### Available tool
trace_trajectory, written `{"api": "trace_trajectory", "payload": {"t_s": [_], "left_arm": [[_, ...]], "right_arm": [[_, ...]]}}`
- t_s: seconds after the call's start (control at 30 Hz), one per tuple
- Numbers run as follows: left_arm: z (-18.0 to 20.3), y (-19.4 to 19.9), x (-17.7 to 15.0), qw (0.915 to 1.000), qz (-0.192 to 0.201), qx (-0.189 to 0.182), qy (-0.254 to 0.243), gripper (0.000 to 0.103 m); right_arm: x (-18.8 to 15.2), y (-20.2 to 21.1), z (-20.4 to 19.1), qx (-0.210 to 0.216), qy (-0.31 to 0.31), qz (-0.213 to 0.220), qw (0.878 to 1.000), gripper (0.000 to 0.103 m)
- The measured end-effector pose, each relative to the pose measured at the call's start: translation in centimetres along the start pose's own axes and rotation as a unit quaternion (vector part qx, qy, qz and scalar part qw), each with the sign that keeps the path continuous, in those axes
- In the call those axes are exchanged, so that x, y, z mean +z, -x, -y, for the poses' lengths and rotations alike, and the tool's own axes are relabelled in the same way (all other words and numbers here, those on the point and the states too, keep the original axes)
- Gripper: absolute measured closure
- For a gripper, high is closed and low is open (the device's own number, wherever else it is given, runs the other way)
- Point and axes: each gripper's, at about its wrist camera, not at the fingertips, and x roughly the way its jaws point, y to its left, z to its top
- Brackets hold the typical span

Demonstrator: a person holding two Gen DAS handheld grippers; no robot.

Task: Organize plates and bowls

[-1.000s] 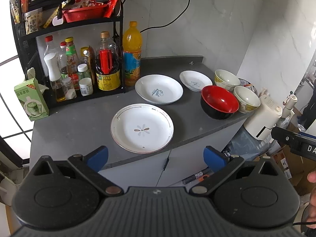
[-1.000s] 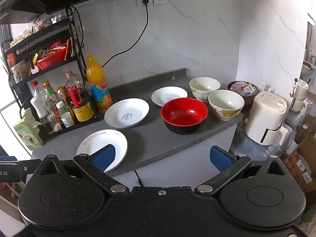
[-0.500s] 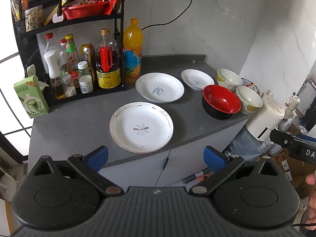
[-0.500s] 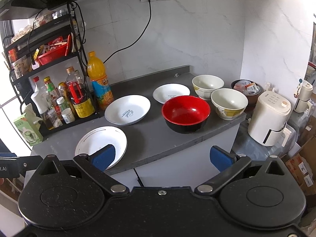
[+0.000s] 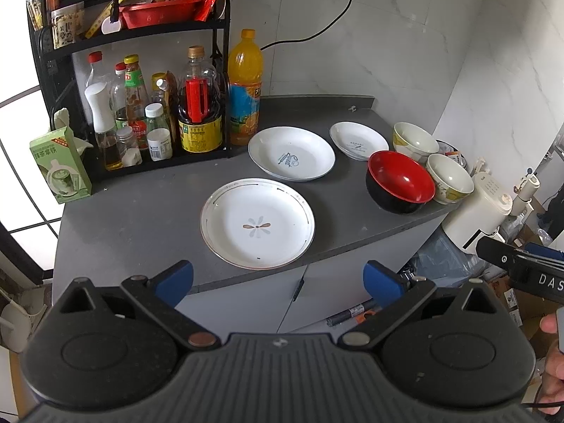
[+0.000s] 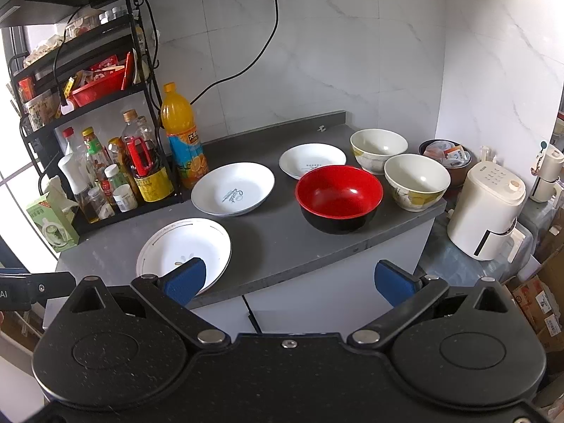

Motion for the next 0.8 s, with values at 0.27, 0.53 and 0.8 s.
{"api": "trace_trajectory", "payload": {"t_s": [0.27,0.53,0.8], "left_arm": [[0.2,-0.3,0.2,1.0,-0.003,-0.002,0.0,0.001],[0.8,-0.6,0.4,1.0,-0.006,-0.002,-0.003,0.001],[2.0,-0.9,0.8,1.0,-0.007,0.001,-0.004,0.001]], "right_arm": [[0.4,-0.1,0.2,-0.005,0.002,-0.002,1.0,0.0],[0.5,-0.3,1.0,-0.006,-0.001,-0.004,1.0,0.0],[0.9,-0.6,2.3,-0.002,-0.006,-0.004,1.0,0.0]]}}
